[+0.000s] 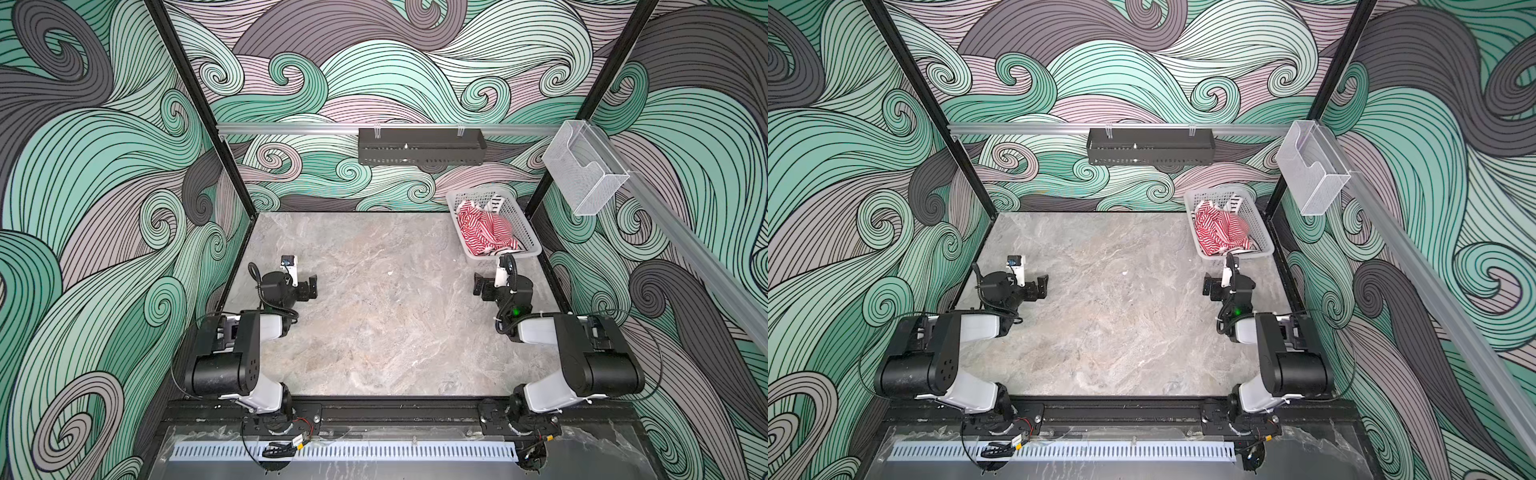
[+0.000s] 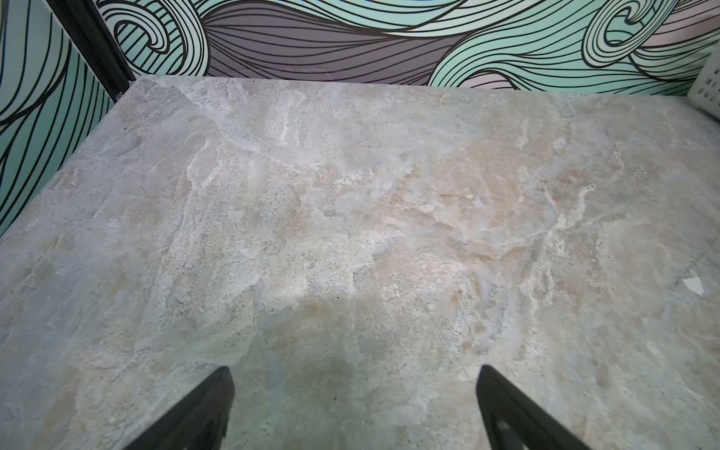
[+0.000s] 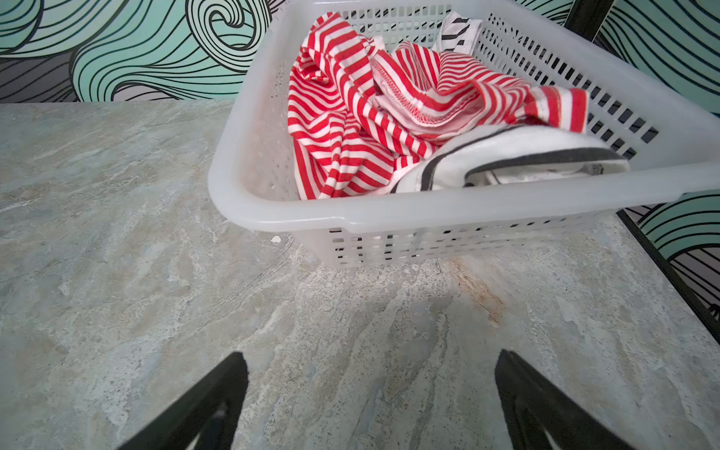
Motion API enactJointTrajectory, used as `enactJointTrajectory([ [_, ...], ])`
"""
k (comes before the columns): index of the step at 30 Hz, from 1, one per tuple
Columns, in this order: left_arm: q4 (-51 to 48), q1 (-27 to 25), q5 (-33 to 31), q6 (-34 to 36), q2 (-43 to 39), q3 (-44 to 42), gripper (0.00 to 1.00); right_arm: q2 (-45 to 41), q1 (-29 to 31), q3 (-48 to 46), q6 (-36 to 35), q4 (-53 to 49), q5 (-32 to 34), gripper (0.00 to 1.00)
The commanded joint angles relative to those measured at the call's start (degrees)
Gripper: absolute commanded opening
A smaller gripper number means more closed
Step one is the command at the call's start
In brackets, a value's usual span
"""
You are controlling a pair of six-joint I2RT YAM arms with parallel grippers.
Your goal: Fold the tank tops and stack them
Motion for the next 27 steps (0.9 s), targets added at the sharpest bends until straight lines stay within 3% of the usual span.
enactJointTrajectory([
  [1, -0.50, -0.21, -0.75, -0.53, 0.14, 1.31, 0.99, -0.12, 0.17, 0.88, -0.92, 0.46, 0.25, 0.99],
  [27, -0.58, -0.10, -2.60, -1.47, 0.23, 1.40, 0.99, -0.10, 0.18, 0.97, -0.92, 0.33, 0.11, 0.99],
])
